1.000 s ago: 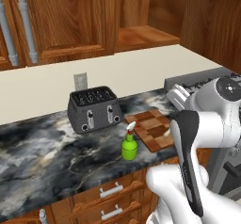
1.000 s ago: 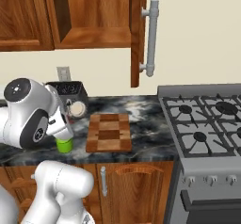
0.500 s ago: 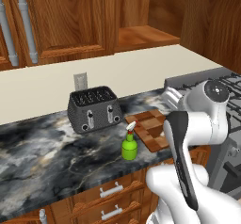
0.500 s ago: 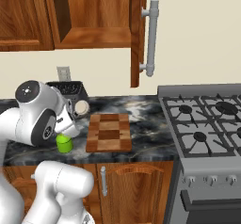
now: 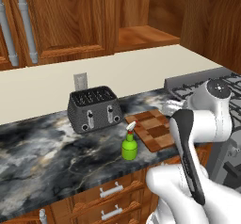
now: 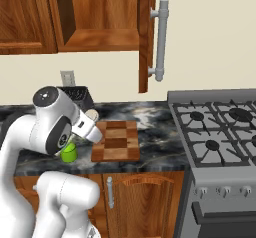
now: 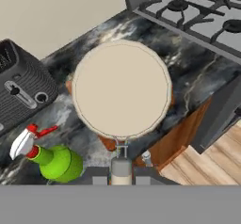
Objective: Grab the spray bottle from the cabinet, then place it next to the cutting board for sanitizing. Then grab the dish brush from the countertop next to the sink and place it next to the cutting board.
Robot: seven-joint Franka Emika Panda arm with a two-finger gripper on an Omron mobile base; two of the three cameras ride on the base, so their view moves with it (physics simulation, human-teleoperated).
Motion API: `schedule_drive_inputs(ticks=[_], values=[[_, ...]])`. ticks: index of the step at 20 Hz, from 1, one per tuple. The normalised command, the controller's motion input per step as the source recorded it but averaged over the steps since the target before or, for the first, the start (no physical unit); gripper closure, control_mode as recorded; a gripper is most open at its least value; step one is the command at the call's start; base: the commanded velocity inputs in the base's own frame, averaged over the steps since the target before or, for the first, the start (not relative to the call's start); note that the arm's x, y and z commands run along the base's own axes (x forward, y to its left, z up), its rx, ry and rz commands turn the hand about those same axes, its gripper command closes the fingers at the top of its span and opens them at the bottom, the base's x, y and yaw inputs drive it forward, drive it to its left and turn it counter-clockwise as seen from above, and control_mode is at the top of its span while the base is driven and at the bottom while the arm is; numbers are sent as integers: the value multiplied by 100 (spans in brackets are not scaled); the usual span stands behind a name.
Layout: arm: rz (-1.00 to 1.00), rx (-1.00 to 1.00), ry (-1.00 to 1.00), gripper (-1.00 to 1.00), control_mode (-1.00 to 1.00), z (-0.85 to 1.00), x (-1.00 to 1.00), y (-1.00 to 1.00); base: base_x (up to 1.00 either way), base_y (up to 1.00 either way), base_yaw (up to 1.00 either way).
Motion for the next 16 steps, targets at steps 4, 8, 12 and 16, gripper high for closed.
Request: schedule_drive_inputs(ticks=[4,8,12,16], values=[[23,-38,23,100,-100,-4,7,-10,0,0,0],[29,-29,12,100,-100,-13,34,-19,0,0,0],[37,-15,0,100,-100,-40,36,-29,0,0,0],[34,-11,9,100,-100,-39,61,-29,0,0,0]])
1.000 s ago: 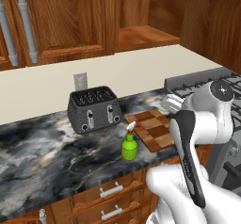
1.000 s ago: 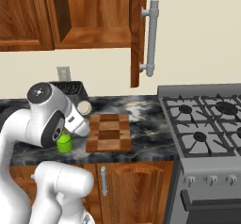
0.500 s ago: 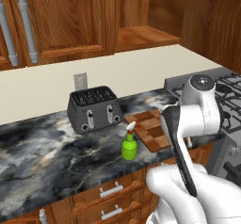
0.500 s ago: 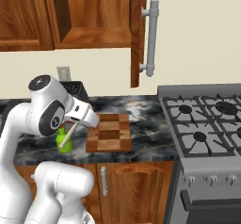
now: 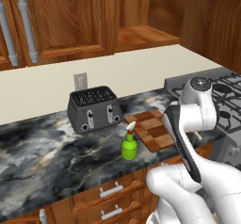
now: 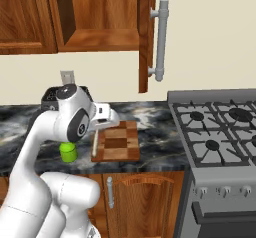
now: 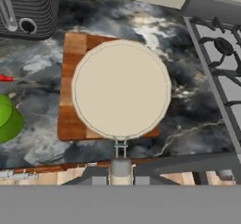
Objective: Grab the spray bottle from the cabinet, then place it next to the cutting board for sanitizing. Then grab the dish brush from the countertop next to the sink and place it next to the cutting board.
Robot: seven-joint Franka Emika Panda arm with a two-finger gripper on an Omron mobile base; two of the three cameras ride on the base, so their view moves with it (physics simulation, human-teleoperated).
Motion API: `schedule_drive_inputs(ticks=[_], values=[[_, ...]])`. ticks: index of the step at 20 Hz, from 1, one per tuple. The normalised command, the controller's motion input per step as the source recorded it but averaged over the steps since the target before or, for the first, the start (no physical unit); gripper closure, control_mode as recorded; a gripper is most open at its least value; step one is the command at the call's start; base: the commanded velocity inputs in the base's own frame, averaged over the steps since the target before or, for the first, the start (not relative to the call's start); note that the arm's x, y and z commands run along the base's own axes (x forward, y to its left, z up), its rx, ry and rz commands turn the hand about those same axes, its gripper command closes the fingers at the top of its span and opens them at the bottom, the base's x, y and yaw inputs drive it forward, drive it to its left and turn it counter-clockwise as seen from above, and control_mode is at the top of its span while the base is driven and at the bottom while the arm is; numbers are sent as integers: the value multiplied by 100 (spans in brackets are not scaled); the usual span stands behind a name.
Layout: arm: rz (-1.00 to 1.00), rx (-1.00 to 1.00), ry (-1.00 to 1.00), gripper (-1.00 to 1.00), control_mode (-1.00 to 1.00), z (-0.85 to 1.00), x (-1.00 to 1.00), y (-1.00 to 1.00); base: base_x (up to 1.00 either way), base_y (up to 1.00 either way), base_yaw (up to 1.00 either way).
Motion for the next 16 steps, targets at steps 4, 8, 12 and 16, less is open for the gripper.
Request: schedule_drive_inputs(ticks=[4,8,12,16], values=[[25,-6,26,100,-100,-24,75,-24,0,0,0],[4,-2,24,100,-100,-6,69,-18,0,0,0],[0,0,7,100,-100,0,70,-29,0,0,0],[0,0,4,100,-100,-7,70,-37,0,0,0]])
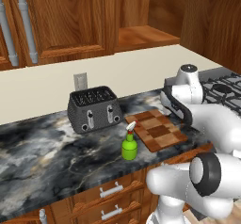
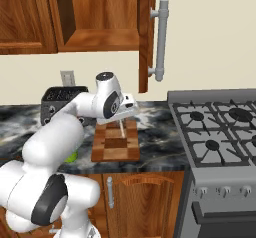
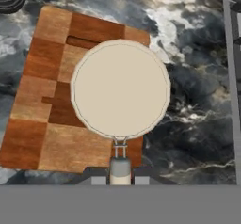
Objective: Grab the spray bottle from the cabinet, then place it next to the cutting board for sanitizing. Then grab the dish brush from the countertop next to the sink and place it next to the cutting board.
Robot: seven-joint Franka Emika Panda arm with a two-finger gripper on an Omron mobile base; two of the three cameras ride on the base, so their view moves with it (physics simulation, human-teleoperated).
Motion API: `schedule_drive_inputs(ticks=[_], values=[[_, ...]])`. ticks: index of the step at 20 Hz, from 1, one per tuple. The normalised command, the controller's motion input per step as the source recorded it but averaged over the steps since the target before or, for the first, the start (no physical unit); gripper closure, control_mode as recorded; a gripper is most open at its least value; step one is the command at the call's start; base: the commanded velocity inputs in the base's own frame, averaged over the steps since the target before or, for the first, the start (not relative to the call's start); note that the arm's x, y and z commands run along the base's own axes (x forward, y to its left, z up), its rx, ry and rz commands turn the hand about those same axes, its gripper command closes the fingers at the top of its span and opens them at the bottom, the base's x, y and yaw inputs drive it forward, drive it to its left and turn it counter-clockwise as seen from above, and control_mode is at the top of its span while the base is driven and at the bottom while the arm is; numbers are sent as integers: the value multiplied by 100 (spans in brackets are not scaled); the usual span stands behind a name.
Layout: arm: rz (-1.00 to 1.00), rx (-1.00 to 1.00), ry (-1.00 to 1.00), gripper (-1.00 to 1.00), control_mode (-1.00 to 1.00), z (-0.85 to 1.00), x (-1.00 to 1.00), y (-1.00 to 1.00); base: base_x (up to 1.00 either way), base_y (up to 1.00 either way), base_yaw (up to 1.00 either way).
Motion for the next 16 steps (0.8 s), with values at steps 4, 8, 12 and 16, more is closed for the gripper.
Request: schedule_drive_inputs(ticks=[4,8,12,16], values=[[0,0,0,100,-100,-27,44,-30,0,0,0],[0,0,1,100,-100,-42,23,-36,0,0,0],[0,0,0,100,-100,-42,20,-27,0,0,0],[0,0,0,100,-100,-42,16,-34,0,0,0]])
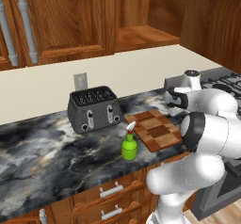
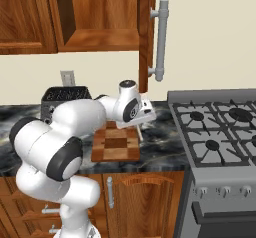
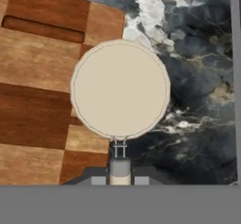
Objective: Grab the spray bottle from the cabinet, then place it next to the cutting board for sanitizing. Then grab the dish brush from the countertop next to the sink and place it next to the cutting board.
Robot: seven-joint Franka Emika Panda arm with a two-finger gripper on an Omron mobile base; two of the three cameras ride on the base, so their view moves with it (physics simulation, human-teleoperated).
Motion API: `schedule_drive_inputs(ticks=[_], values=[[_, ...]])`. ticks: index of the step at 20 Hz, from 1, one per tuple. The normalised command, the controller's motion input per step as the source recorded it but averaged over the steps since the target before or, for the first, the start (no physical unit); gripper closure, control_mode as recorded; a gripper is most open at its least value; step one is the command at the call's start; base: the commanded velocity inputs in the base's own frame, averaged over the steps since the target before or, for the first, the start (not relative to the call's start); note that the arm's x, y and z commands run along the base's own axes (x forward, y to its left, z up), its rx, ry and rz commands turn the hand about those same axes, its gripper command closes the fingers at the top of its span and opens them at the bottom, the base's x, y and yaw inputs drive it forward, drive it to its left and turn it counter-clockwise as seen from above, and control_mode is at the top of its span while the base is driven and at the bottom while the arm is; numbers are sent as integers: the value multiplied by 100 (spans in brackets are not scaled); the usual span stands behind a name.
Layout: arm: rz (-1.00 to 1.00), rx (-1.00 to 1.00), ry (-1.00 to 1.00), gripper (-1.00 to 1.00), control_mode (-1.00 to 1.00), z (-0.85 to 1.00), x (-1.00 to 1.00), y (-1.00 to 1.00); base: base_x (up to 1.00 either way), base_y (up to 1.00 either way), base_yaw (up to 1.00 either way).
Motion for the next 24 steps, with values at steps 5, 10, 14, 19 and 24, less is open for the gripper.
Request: schedule_drive_inputs(ticks=[5,10,14,19,24], values=[[0,0,1,100,-100,-46,14,-30,0,0,0],[0,0,3,100,-100,-50,21,-8,0,0,0],[0,0,4,100,-100,-38,31,-9,0,0,0],[0,2,7,100,-100,-30,29,-22,0,0,0],[0,1,9,100,-100,-32,32,-12,0,0,0]])
